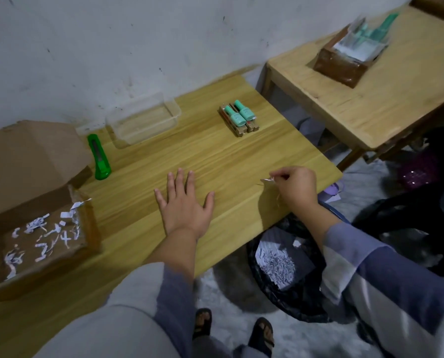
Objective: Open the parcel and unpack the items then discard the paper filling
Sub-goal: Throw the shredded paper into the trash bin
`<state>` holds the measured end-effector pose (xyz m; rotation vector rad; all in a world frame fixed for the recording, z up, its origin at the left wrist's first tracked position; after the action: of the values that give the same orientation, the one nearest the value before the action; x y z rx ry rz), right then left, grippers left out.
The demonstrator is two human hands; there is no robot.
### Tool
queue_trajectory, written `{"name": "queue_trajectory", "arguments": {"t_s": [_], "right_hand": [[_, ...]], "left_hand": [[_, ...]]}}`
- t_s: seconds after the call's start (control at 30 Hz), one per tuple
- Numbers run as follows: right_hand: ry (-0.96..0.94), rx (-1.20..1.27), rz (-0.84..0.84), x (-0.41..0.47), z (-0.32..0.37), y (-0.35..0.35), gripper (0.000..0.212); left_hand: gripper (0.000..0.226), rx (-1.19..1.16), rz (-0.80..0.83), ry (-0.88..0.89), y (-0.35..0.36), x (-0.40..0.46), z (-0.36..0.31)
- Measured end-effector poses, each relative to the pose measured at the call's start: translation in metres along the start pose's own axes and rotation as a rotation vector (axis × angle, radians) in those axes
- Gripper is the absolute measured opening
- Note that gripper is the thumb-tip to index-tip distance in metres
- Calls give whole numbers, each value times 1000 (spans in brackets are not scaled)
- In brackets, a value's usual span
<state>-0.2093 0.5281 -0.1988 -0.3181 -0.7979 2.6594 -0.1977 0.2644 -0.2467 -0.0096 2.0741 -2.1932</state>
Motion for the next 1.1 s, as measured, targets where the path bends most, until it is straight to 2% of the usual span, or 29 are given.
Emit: {"name": "queue_trajectory", "arguments": {"t_s": [0.33, 0.5, 0.67, 0.73, 0.9, 1.1], "right_hand": [[144, -160, -335, -53, -49, -86, 23], [196, -312, -347, -84, -79, -87, 38], [267, -153, -415, -92, -103, -86, 33], [297, -115, -395, -89, -114, -86, 31], [381, -92, -221, -84, -133, -80, 34], [363, -109, -196, -88, -119, -84, 29]], "left_hand": [[75, 5, 36, 56, -1, -3, -2], [75, 5, 25, 62, 3, 0, -3], [76, -7, 11, 61, 7, 2, -3], [76, -8, 3, 60, 7, 2, -3], [77, -7, 11, 57, 9, 3, -4], [77, -23, 15, 64, 7, 2, -5]]}}
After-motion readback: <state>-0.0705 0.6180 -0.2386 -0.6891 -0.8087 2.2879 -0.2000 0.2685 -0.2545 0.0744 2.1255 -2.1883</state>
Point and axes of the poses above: each hand's wrist, its own x-axis towards the middle knuckle, its own y-axis out of the palm, z = x × y, the point moved 8 cm from there along x, towards the middle knuckle, and after that the axes turned 12 degrees about x, right-handed, at the moved point
